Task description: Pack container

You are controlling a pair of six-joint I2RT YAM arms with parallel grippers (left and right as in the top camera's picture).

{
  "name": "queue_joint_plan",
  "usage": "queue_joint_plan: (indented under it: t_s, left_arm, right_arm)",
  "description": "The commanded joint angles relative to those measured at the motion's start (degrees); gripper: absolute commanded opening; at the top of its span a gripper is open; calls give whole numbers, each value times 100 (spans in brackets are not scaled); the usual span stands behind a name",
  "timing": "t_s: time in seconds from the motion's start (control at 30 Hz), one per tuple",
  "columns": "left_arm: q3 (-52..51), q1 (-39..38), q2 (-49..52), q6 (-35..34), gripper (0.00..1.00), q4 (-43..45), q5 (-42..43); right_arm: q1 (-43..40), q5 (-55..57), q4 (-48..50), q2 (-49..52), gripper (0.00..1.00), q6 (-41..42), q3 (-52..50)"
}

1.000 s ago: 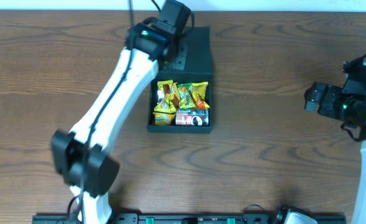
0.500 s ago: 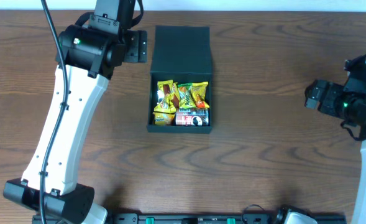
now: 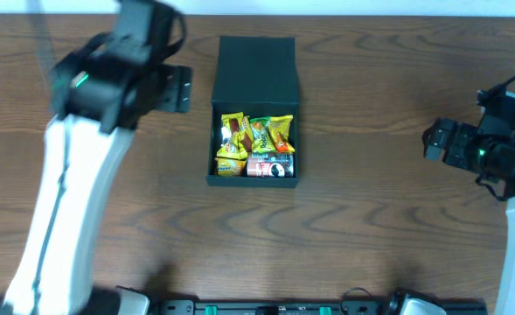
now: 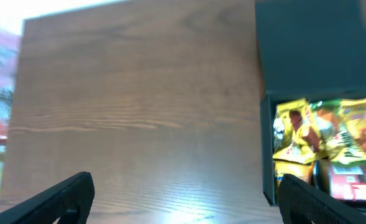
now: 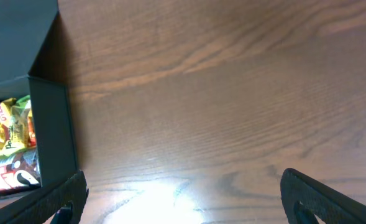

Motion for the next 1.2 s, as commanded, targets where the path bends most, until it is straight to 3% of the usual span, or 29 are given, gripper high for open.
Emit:
queue_joint_plan:
  t_s: [0.0, 0.2, 0.37, 0.6, 0.93, 1.17]
  left_arm:
    - [-199, 63, -1137, 109, 95, 35, -44]
    - [-1368, 46, -2927, -186, 95, 601, -39]
    - [-1694, 46, -3602, -581, 95, 614, -17]
    - [-1696, 46, -3720, -693, 95, 428, 109]
    - [-1696, 46, -3722, -691, 95, -551, 107]
    - [-1694, 245, -3910, -498, 95, -592, 26]
  right_arm:
    - [55, -109, 83, -289, 99, -157, 33]
    - [55, -107, 79, -474, 99, -155, 33]
    - [55, -107, 79, -468, 99, -157, 33]
    - [55, -107, 76, -468, 99, -157, 33]
    - [55, -107, 76, -468, 99, -157, 33]
    - [55, -107, 76, -468, 99, -157, 33]
